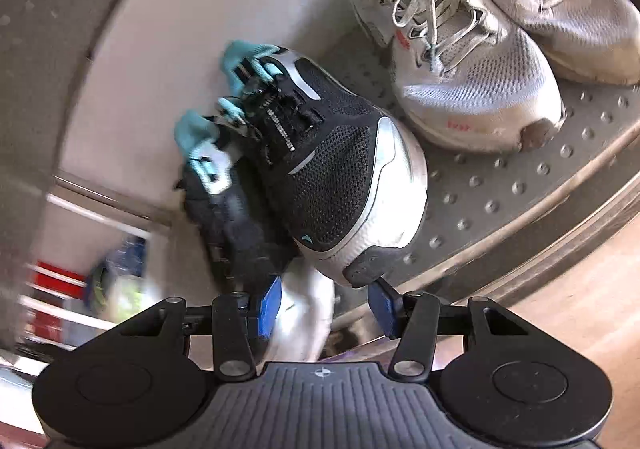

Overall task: Organize scattered shoes
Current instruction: 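Push the black-teal pair deeper onto the shelf with the right gripper, then lower the right gripper toward the purple slides on the floor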

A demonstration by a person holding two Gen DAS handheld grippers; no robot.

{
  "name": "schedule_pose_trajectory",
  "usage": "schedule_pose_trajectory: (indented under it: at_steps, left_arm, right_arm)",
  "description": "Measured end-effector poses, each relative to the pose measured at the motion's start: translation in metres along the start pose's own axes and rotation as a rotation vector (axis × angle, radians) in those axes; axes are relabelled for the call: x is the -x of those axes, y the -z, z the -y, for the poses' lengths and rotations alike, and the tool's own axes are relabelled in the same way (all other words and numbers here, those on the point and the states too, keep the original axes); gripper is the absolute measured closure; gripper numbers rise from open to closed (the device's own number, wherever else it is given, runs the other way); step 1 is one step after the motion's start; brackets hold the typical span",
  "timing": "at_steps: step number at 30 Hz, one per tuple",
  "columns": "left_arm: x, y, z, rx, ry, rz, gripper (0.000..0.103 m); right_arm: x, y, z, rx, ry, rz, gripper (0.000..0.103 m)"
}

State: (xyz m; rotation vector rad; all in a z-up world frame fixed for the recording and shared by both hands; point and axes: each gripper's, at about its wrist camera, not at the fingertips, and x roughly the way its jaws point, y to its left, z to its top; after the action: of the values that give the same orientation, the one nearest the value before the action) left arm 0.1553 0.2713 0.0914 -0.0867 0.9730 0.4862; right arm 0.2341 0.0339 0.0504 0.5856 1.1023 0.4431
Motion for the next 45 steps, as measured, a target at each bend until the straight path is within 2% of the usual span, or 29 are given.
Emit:
schedule_pose_trajectory:
  at_steps: [2,6,7,9,11,18,21,24,28,30,31,34,37,40,41,42,43,44,45]
  left_arm:
    - [0.0,-0.001,-0.003,0.008,-0.008,-0.001,0.007]
    - [0.002,0.0,-0.013,0.046,-0.032,-0.01,0.007]
    - [0.002,0.0,-0.015,0.052,-0.033,-0.011,0.007]
    - [0.004,0.001,-0.019,0.064,-0.033,-0.011,0.007]
    - [0.005,0.001,-0.021,0.065,-0.033,-0.008,0.007]
    - [0.005,0.002,-0.033,0.078,-0.037,-0.008,0.007]
    - [0.004,0.003,-0.038,0.081,-0.039,-0.008,0.007]
    - [0.003,0.004,-0.043,0.079,-0.04,-0.009,0.007]
    - [0.004,0.008,-0.05,0.076,-0.039,-0.018,0.007]
    - [0.006,0.012,-0.057,0.079,-0.037,-0.019,0.007]
    - [0.007,0.013,-0.06,0.08,-0.037,-0.019,0.007]
    - [0.01,0.02,-0.079,0.092,-0.045,-0.022,0.007]
    - [0.006,0.031,-0.108,0.135,-0.078,-0.049,0.006]
    - [-0.003,0.045,-0.134,0.167,-0.098,-0.097,0.006]
    - [-0.006,0.05,-0.142,0.175,-0.105,-0.115,0.006]
    - [-0.008,0.053,-0.149,0.183,-0.112,-0.128,0.006]
    - [-0.01,0.056,-0.155,0.191,-0.117,-0.141,0.006]
    - [-0.01,0.059,-0.162,0.208,-0.118,-0.145,0.006]
    - [-0.009,0.062,-0.17,0.228,-0.116,-0.147,0.006]
  right_arm:
    - [0.004,0.006,-0.004,0.052,0.01,-0.014,0.05]
    - [0.027,0.039,-0.011,0.269,-0.025,-0.046,0.052]
    - [0.029,0.05,-0.016,0.344,-0.035,-0.058,0.056]
    - [0.026,0.058,-0.024,0.403,-0.047,-0.063,0.062]
    - [0.02,0.063,-0.032,0.405,-0.062,-0.075,0.065]
    - [-0.03,0.046,-0.062,0.336,-0.004,-0.058,0.067]
    - [-0.038,0.043,-0.065,0.334,0.031,-0.023,0.067]
    - [-0.034,0.043,-0.055,0.303,0.013,-0.046,0.065]
    - [-0.005,0.064,-0.042,0.338,-0.031,-0.067,0.043]
    - [0.005,0.08,-0.04,0.382,-0.029,-0.067,0.03]
    - [0.004,0.086,-0.041,0.401,-0.015,-0.071,0.02]
    - [-0.003,0.11,-0.041,0.466,0.04,-0.107,0.012]
    - [-0.023,0.127,-0.033,0.466,0.101,-0.173,0.005]
    - [-0.05,0.142,-0.023,0.427,0.139,-0.243,0.005]
    - [-0.063,0.149,-0.019,0.41,0.148,-0.274,0.01]
    - [-0.078,0.156,-0.017,0.398,0.153,-0.313,0.016]
    - [-0.097,0.165,-0.016,0.393,0.158,-0.363,0.034]
    - [-0.113,0.171,-0.017,0.395,0.163,-0.407,0.044]
    - [-0.128,0.177,-0.018,0.399,0.169,-0.449,0.045]
